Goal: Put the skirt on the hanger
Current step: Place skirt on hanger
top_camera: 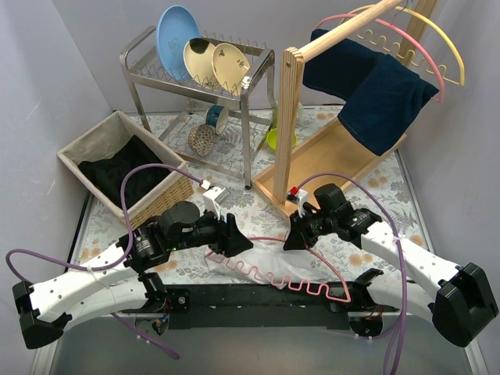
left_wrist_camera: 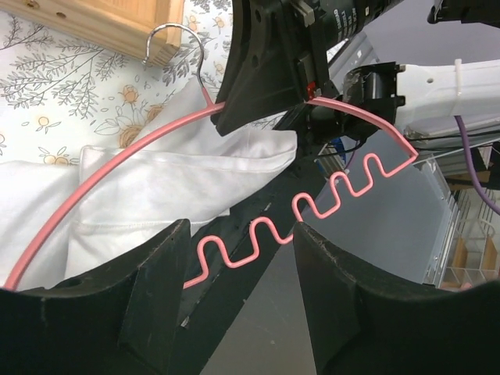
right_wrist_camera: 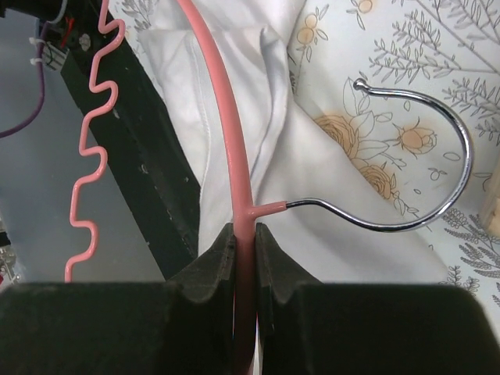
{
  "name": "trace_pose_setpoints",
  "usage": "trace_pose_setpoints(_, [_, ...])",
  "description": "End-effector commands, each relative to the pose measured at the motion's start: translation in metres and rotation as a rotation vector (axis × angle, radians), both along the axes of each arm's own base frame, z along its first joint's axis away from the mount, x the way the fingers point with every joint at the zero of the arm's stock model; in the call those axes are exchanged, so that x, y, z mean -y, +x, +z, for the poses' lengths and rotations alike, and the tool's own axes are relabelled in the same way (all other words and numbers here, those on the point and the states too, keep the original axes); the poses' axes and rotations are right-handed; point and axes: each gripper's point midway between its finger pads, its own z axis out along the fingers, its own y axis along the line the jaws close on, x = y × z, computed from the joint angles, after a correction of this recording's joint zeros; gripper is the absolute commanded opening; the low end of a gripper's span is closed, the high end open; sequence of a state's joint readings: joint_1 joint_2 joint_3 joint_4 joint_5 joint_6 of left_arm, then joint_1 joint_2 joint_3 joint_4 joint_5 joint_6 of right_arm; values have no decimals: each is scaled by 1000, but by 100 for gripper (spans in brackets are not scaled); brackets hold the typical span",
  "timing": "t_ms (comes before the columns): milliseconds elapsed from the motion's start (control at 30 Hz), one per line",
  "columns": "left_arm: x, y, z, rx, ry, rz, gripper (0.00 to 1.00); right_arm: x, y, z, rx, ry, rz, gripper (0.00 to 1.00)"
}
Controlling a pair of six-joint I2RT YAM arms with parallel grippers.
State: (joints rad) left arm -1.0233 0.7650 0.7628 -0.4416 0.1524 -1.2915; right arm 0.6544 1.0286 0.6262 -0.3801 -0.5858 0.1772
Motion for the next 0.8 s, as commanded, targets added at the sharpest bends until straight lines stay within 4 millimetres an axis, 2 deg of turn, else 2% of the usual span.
trace_pose_setpoints(0, [0, 6, -9, 17, 3, 24, 55, 0, -2, -9, 15, 7, 2, 1])
trace_pose_setpoints(167, [3, 14, -41, 10, 78, 32, 56, 0, -2, -17, 30, 11, 9, 1])
trace_pose_setpoints(367, [14, 30, -60, 64, 143, 30, 56, 1, -1, -21, 42, 15, -4, 1])
trace_pose_setpoints(467, [23, 31, -71, 55, 174, -7, 56, 3, 2, -24, 64, 10, -14, 1])
trace_pose_setpoints(533, [26, 30, -79, 45, 194, -23, 55, 2, 9, -18, 101, 24, -23, 1])
trace_pose_setpoints(633, [27, 31, -77, 54, 185, -27, 55, -8, 19, -3, 147, 78, -11, 1])
trace_pose_setpoints(767, [23, 32, -59, 95, 141, -5, 55, -15, 36, 3, 198, 98, -40, 1])
